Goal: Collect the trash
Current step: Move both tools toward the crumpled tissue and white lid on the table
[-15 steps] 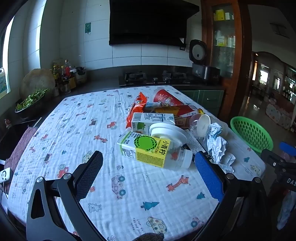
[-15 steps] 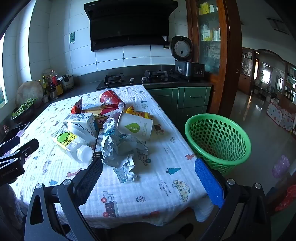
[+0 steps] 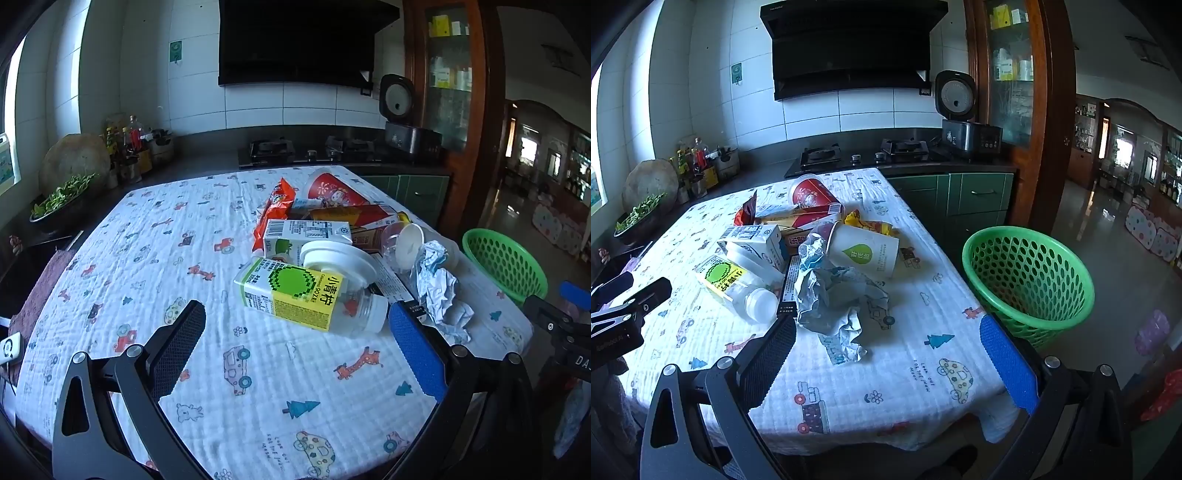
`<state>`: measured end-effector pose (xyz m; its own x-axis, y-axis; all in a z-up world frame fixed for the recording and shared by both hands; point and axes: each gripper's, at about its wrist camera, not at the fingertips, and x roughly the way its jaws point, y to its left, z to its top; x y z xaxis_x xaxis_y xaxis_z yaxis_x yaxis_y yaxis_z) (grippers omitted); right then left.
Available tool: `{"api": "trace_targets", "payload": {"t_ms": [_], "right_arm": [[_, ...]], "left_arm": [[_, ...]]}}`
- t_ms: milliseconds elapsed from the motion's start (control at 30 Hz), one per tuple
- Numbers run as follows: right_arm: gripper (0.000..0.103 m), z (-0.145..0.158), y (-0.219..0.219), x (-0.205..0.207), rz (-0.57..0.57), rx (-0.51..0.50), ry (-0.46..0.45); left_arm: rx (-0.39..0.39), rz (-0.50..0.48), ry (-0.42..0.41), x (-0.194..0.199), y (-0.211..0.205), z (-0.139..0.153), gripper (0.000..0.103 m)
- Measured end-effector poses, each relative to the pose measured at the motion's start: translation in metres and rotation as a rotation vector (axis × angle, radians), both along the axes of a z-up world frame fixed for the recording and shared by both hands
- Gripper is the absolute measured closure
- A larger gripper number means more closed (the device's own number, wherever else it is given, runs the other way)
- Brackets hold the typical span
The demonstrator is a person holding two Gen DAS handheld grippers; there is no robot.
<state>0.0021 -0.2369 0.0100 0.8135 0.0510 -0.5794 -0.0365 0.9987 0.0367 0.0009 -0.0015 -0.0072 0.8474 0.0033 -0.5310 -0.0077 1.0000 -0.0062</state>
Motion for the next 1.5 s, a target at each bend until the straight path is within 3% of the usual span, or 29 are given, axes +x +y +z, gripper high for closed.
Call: {"api": "trace_targets", "payload": {"t_ms": [1500], "right_arm": [[0.006,-0.0062,0.0058,0.0043,0.03,-0.013,0.018]], "left_arm": [[0.002,0.028,0.016,0.0109,0.0063,-0.0007,0.005]]}}
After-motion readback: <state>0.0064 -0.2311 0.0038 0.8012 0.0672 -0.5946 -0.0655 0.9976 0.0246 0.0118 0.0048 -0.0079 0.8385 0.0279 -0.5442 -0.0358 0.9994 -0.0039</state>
